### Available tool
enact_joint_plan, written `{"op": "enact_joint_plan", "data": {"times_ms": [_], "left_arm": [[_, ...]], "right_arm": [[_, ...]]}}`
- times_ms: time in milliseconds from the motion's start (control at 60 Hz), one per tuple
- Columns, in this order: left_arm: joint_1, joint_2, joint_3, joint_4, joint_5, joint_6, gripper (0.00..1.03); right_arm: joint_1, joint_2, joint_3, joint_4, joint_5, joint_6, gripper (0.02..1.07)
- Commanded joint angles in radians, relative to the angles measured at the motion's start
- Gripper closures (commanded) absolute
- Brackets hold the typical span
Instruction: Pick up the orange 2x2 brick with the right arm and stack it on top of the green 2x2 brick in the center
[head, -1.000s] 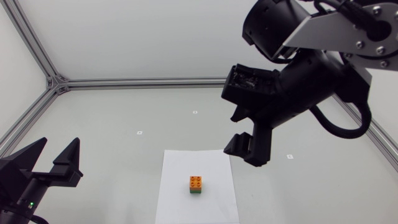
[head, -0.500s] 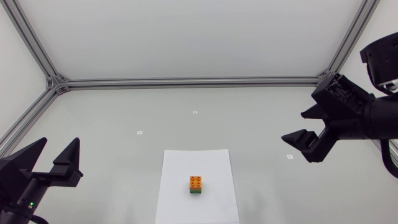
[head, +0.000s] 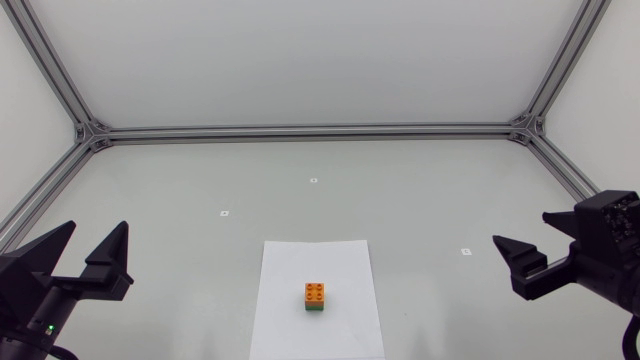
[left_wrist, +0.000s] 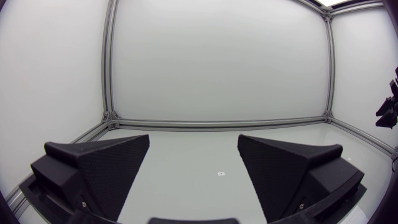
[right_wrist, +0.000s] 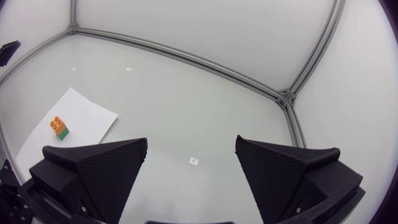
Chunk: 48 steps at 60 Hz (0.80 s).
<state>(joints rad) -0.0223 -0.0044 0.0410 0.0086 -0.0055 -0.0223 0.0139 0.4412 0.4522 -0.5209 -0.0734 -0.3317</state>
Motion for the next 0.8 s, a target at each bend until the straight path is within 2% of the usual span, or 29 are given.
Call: {"op": "enact_joint_plan", "data": {"times_ms": [0,783], "left_arm": [[0.002,-0.008,-0.041,-0.015,0.004,0.013,0.04],[0.002,-0.008,-0.041,-0.013,0.004,0.013,0.04]], "right_arm": [[-0.021,-0.055,-0.06,0.048,0.013,0.081,0.06],[-0.015,-0.406,-0.417,0.478,0.068,0.309,0.06]]}}
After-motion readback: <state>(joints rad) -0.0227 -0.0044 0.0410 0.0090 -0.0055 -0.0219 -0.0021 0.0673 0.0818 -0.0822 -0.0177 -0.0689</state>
